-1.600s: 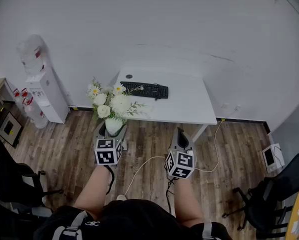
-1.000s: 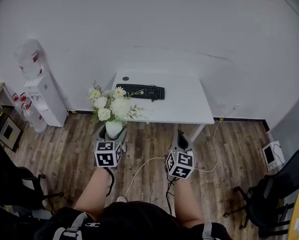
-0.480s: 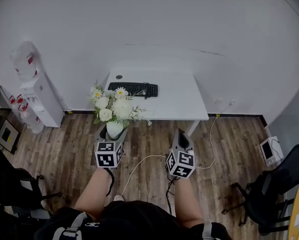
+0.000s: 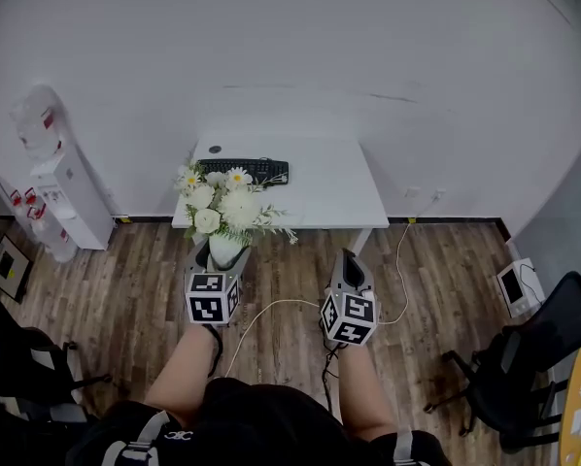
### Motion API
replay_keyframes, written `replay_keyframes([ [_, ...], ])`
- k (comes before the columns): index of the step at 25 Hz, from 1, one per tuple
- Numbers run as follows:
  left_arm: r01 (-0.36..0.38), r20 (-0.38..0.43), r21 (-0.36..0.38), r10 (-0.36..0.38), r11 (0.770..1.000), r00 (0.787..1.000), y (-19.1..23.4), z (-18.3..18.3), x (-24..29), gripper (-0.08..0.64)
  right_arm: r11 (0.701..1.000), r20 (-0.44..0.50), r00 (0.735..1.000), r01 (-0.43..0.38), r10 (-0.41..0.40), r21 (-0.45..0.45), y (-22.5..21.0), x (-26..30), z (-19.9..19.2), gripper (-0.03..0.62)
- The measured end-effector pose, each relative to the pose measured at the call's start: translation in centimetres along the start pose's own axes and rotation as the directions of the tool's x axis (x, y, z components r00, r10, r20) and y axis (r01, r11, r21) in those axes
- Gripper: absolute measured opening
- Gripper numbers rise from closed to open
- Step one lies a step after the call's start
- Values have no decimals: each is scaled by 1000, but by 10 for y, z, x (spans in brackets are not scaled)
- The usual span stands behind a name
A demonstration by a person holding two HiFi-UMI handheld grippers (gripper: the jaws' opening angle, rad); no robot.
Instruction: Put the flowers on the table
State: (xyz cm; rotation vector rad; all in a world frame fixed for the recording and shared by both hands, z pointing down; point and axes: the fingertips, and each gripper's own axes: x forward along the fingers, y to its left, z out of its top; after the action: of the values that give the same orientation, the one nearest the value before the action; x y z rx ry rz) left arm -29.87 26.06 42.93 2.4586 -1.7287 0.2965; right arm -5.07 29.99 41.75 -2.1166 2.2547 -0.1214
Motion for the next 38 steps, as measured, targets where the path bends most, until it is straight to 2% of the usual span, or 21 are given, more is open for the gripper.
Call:
replay_keyframes([
  [4, 23, 3, -3, -23, 1000, 1000, 13, -1, -9, 371, 1000, 4, 1000, 12, -12, -8, 19, -6, 5, 5],
  [8, 55, 5, 2, -55, 998, 998, -8, 3, -4, 371, 1000, -1, 1000, 29, -29, -4, 3, -15, 5, 5],
  [14, 102, 17, 10, -102, 995, 995, -9, 1, 3, 371, 998, 9, 998, 57, -57, -7, 9, -16, 2, 5],
  [19, 118, 20, 8, -118, 993, 993, -24, 5, 39, 371, 997, 13, 997, 71, -70, -13, -18, 6, 2, 5],
  [23, 135, 38, 9, -135, 991, 990, -16, -2, 46, 372, 996, 31, 996, 84, -83, -23, -13, 12, -4, 5],
  [28, 149, 32, 9, -149, 989, 988, -36, 9, 133, 371, 995, 32, 995, 96, -95, -33, -67, 83, -3, 5],
  [33, 159, 22, -4, -159, 987, 987, -35, 15, 209, 371, 996, 9, 996, 86, -85, -39, -90, 153, -10, 5],
  [38, 173, 1, -28, -173, 985, 985, -31, 34, 302, 371, 998, -22, 997, 70, -70, -3, -119, 240, -8, 5],
])
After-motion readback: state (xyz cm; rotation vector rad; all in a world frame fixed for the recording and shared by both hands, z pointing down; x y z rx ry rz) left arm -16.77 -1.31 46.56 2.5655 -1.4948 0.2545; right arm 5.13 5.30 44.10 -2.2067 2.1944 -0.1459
